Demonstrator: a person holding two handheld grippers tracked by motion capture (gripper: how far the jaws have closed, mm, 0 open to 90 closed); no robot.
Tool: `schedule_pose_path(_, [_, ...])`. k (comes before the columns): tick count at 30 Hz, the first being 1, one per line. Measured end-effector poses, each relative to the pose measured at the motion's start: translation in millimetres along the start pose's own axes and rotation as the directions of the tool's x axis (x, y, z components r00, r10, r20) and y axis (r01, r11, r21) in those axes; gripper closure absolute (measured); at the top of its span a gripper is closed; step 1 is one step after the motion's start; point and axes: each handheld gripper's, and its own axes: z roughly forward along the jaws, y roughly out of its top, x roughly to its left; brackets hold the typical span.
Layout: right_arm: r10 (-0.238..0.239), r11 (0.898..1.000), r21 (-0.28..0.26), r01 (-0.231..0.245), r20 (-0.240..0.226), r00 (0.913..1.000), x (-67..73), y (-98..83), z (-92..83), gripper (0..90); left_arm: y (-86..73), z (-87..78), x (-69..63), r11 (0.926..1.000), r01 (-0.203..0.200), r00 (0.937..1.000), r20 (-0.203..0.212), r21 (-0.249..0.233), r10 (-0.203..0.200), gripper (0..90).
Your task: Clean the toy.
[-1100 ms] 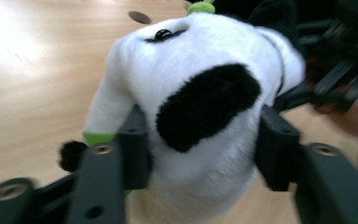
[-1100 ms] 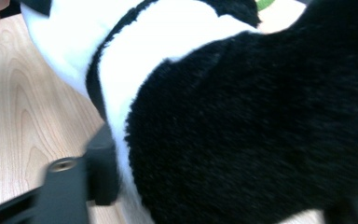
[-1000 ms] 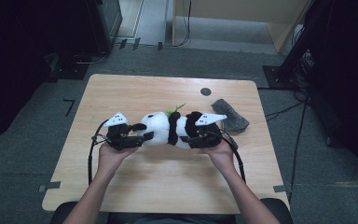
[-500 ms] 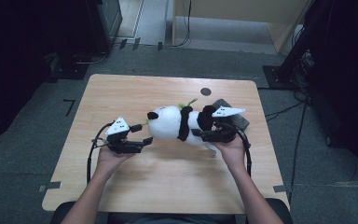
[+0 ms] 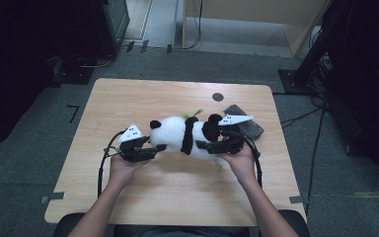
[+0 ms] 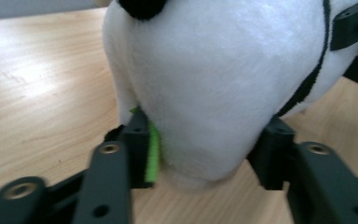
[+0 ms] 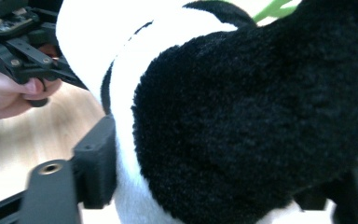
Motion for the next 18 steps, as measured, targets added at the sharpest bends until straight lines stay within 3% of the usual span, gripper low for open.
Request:
schedule_pose_path(2, [-0.034,0.999,-0.019,0.034,0.012,0.9994,0.7,0.7,-0.1,18.4,1.5,-1.6,-1.2,0.9999,0.017,0.9998,0.008,-0.002,-0.017,57.1])
schedule_pose_path(4, [-0.033,0.999,-0.028,0.033,0.005,0.9994,-2.2,0.6,-0.9,15.7,4.2,-4.3,1.2,0.9988,0.049,0.9985,0.027,-0.010,-0.048,59.6])
schedule_pose_path(7, [0.000,0.999,-0.049,-0.003,-0.057,0.9984,-10.1,-1.7,-1.8,14.6,9.1,-12.6,9.6,0.9959,0.087,0.9950,0.051,-0.022,-0.086,61.7])
schedule_pose_path(9, [0.026,0.998,-0.061,-0.032,-0.103,0.9943,-12.9,-3.3,-0.7,14.8,10.7,-18.4,13.4,0.9960,0.088,0.9953,0.042,-0.019,-0.087,62.5])
schedule_pose_path(12, [0.004,0.998,-0.058,-0.009,-0.092,0.9957,-12.2,-4.7,1.3,15.2,10.9,-21.9,16.9,0.9948,0.099,0.9948,0.025,-0.022,-0.099,62.6])
schedule_pose_path(18, [-0.038,0.997,-0.071,0.034,-0.048,0.9981,-16.0,-9.2,-2.1,18.2,12.2,-28.3,25.6,0.9839,0.170,0.9855,0.013,-0.056,-0.169,62.6])
